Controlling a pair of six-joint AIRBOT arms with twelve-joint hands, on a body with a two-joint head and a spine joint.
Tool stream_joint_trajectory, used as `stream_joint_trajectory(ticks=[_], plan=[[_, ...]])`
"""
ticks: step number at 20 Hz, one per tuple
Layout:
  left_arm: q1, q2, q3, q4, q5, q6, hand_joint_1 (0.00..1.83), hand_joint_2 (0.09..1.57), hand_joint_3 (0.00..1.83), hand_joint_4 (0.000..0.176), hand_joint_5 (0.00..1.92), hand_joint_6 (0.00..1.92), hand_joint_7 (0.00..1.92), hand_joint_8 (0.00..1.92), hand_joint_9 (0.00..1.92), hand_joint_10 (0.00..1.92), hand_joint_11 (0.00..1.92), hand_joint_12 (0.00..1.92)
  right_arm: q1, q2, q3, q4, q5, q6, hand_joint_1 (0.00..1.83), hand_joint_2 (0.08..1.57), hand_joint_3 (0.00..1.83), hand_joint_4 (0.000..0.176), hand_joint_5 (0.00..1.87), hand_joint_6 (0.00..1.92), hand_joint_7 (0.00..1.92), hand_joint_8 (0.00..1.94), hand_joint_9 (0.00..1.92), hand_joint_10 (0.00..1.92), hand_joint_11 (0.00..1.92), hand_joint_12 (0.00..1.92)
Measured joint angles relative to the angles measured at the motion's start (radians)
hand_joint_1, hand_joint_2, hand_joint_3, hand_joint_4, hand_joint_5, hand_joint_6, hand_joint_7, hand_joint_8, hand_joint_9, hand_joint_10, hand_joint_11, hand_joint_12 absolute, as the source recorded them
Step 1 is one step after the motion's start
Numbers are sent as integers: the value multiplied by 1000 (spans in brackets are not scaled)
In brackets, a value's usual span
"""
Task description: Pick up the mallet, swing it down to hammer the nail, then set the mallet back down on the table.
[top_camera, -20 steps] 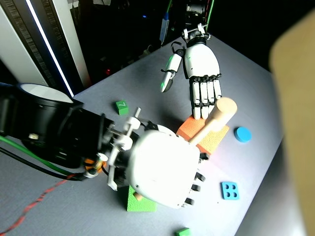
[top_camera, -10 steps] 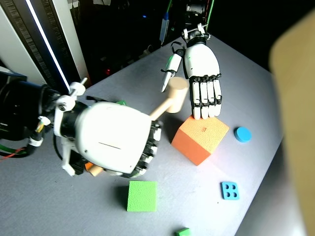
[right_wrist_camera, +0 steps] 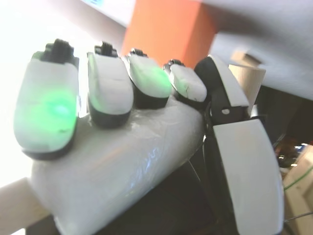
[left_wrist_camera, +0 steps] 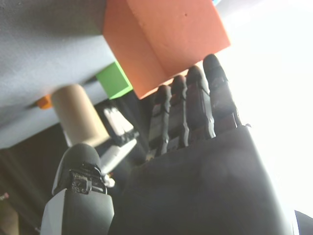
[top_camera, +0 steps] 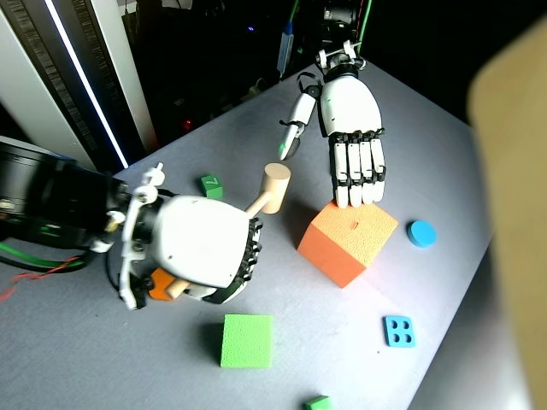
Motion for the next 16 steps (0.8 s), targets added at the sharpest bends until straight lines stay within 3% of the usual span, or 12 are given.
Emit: stream_joint_trajectory(ticks=[6, 9, 11, 12, 15, 16], plan=[[-25, 16, -10, 3, 29, -6, 0, 1206, 0, 0, 173, 0, 204, 0, 201, 0, 0, 382, -22, -91, 87, -23, -8, 19, 395, 1571, 82, 176, 1406, 1921, 1625, 1941, 1766, 1921, 1921, 1921], [-48, 28, -14, 8, 49, -7, 0, 1201, 0, 0, 180, 2, 203, 1, 200, 1, 0, 392, -35, -105, 89, -67, 3, 50, 247, 1571, 66, 176, 1395, 1921, 1578, 1941, 1730, 1921, 1906, 1921], [-59, 35, -14, 10, 61, -7, 0, 1198, 0, 0, 190, 2, 209, 2, 202, 3, 0, 394, -37, -123, 101, -76, 0, 53, 199, 1541, 24, 176, 1313, 1921, 1510, 1941, 1681, 1921, 1860, 1921], [-68, 39, -16, 8, 63, -7, 0, 1196, 0, 0, 187, 0, 208, 1, 204, 2, 0, 413, -37, -129, 107, -76, -2, 56, 232, 1490, 0, 176, 1210, 1921, 1394, 1941, 1564, 1921, 1719, 1921], [-98, 58, -23, 6, 65, -5, 0, 1195, 0, 0, 187, 0, 208, 0, 204, 2, 0, 417, -43, -141, 115, -102, -14, 65, 244, 1478, 0, 176, 1180, 1921, 1361, 1941, 1531, 1921, 1680, 1921], [-107, 64, -25, 15, 69, -5, 0, 1201, 1, 0, 172, 1, 187, 2, 183, 3, 0, 361, -48, -141, 116, -115, -18, 71, 246, 1410, 0, 0, 809, 1921, 1037, 1927, 1175, 1921, 1283, 1921]])
